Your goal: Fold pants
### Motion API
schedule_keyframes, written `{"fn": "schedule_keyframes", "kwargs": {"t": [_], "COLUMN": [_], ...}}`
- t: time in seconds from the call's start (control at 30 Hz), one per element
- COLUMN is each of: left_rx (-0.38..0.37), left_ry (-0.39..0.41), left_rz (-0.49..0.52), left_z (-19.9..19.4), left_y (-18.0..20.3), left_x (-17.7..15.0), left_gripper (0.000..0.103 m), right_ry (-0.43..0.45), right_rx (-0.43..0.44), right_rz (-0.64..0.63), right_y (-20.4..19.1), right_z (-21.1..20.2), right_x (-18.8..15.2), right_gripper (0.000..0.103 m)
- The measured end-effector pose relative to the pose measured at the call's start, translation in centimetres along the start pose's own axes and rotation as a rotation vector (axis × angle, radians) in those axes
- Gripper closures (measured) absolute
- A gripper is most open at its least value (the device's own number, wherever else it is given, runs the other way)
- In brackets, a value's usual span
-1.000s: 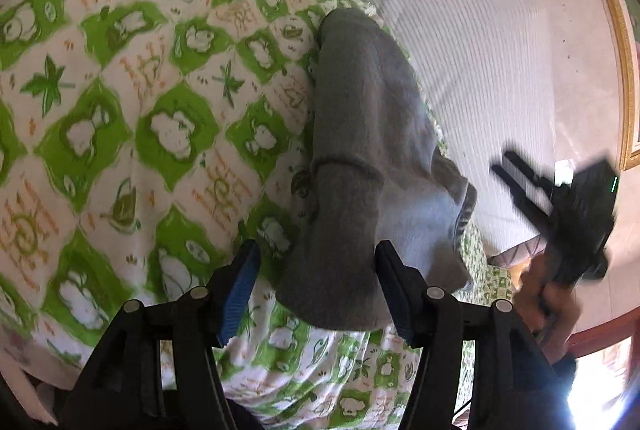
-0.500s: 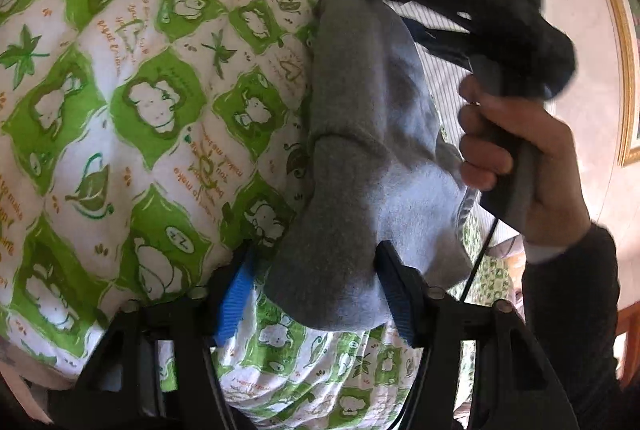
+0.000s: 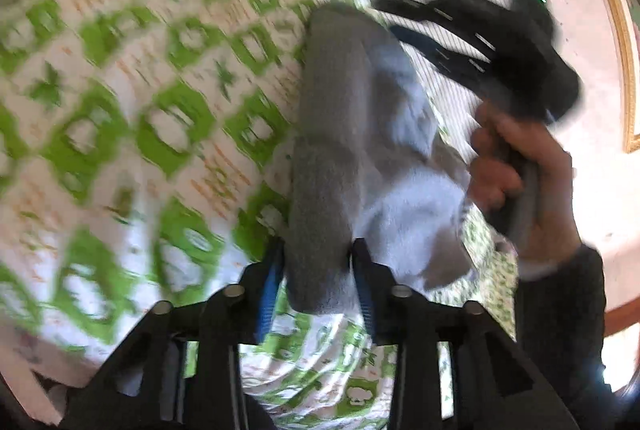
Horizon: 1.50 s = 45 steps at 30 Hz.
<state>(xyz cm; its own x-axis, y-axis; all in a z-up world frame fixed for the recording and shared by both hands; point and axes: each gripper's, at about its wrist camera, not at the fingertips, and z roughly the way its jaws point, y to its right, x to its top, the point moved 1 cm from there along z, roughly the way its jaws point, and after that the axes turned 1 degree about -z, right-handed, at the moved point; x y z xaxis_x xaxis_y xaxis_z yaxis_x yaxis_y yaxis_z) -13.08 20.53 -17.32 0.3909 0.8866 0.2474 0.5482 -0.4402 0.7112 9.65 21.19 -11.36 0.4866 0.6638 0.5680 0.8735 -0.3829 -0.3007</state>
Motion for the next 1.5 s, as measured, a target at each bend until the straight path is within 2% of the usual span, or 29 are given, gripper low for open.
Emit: {"fn": "schedule_keyframes", "kwargs": {"t": [0.03, 0.1, 0.23, 0.3, 0.47, 0.6, 0.73, 0.97, 1.13, 1.37, 1.5], "left_rx": [0.011, 0.031, 0.087, 0.106, 0.162, 0.201, 0.253, 0.348, 0.376, 0.416, 0.43], "left_ry": [0.016, 0.035, 0.052, 0.055, 0.066, 0.068, 0.084, 0.121, 0.133, 0.164, 0.179], "left_rz": [0.001, 0.006, 0.04, 0.054, 0.123, 0.196, 0.275, 0.425, 0.474, 0.538, 0.558], "left_z": [-0.5, -1.0, -1.4, -1.5, -1.5, -1.9, -2.4, -3.3, -3.8, -4.6, -5.0], "left_y": [0.0, 0.3, 1.6, 2.2, 4.5, 6.2, 8.0, 10.9, 12.1, 13.8, 14.3], "left_x": [0.2, 0.5, 1.0, 1.2, 0.2, -0.8, -1.9, -3.6, -4.4, -5.5, -5.9], "left_gripper": [0.061, 0.06, 0.06, 0.057, 0.046, 0.044, 0.032, 0.024, 0.023, 0.022, 0.022], "right_ry": [0.035, 0.086, 0.15, 0.179, 0.21, 0.218, 0.236, 0.265, 0.27, 0.271, 0.291], "right_rx": [0.017, 0.035, 0.073, 0.086, 0.073, 0.062, 0.009, -0.074, -0.113, -0.141, -0.117], "right_rz": [0.008, 0.025, 0.087, 0.121, 0.193, 0.24, 0.241, 0.196, 0.17, 0.081, 0.053], "right_y": [0.0, 0.4, 1.1, 1.8, 3.2, 4.0, 4.1, 4.0, 4.2, 3.0, 2.3], "right_z": [-1.9, -4.9, -9.3, -11.6, -15.7, -17.1, -18.7, -21.0, -22.2, -23.0, -23.6], "right_x": [-0.5, -1.7, -4.9, -7.6, -13.5, -17.6, -20.8, -23.6, -25.1, -26.5, -26.9], "right_gripper": [0.058, 0.053, 0.053, 0.053, 0.052, 0.048, 0.046, 0.038, 0.036, 0.032, 0.028]}}
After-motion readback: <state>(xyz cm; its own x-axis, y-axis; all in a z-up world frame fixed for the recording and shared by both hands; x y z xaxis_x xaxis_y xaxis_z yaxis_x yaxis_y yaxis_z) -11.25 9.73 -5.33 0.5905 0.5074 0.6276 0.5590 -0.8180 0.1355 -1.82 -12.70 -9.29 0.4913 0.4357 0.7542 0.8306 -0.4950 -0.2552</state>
